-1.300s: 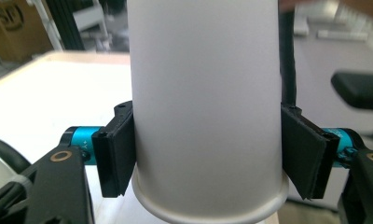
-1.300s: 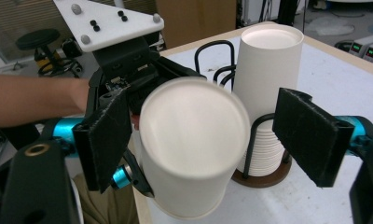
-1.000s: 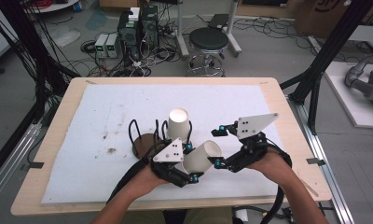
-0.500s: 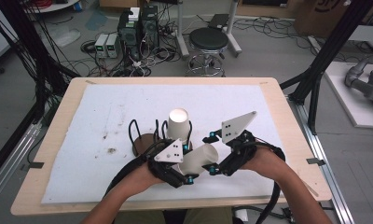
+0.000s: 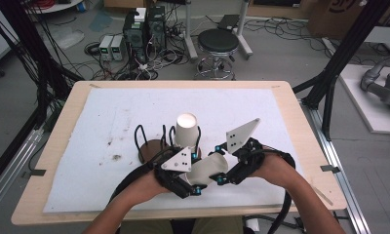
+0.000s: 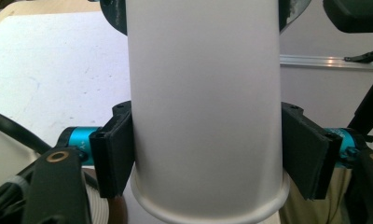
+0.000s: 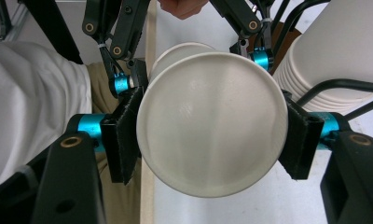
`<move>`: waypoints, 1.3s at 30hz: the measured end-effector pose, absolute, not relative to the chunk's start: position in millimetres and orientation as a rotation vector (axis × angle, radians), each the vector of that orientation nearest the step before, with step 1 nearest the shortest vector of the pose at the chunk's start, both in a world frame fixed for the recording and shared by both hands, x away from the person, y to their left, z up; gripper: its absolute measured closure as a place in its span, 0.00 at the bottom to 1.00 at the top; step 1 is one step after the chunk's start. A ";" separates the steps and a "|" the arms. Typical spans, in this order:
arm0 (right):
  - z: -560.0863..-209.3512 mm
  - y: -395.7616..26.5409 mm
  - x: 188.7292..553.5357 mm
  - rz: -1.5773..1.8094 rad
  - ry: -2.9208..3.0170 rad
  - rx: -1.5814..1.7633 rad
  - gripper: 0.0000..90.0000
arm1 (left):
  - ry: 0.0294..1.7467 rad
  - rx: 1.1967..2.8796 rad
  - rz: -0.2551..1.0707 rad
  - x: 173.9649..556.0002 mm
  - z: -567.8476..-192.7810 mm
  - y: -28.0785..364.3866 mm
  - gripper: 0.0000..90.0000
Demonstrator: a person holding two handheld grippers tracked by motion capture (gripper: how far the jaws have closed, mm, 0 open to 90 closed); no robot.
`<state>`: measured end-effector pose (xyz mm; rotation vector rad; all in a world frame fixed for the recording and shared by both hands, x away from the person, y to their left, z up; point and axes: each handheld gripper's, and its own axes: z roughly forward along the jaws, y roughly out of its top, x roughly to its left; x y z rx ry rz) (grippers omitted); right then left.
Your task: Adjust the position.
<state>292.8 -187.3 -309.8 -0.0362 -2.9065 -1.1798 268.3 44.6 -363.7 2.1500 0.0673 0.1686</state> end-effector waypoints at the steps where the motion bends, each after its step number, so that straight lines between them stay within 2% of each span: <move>1: -309.8 -187.6 292.9 -1.177 -2.903 -0.032 0.38 | 0.068 2.143 0.164 267.9 -364.2 44.5 0.29; 5: -309.4 -189.0 293.0 -1.178 -2.886 -0.027 0.37 | 0.068 2.121 0.153 267.0 -367.7 45.1 0.24; 7: -308.7 -190.5 293.5 -1.192 -2.883 -0.029 0.37 | 0.073 2.104 0.149 266.9 -369.9 46.5 0.18; 16: -311.2 -199.4 291.8 -1.238 -2.854 -0.050 0.37 | 0.103 1.971 0.123 266.9 -377.2 60.2 0.17; 39: -331.3 -235.5 286.5 -1.520 -2.711 -0.225 0.38 | 0.171 1.781 0.119 263.4 -376.9 83.6 0.17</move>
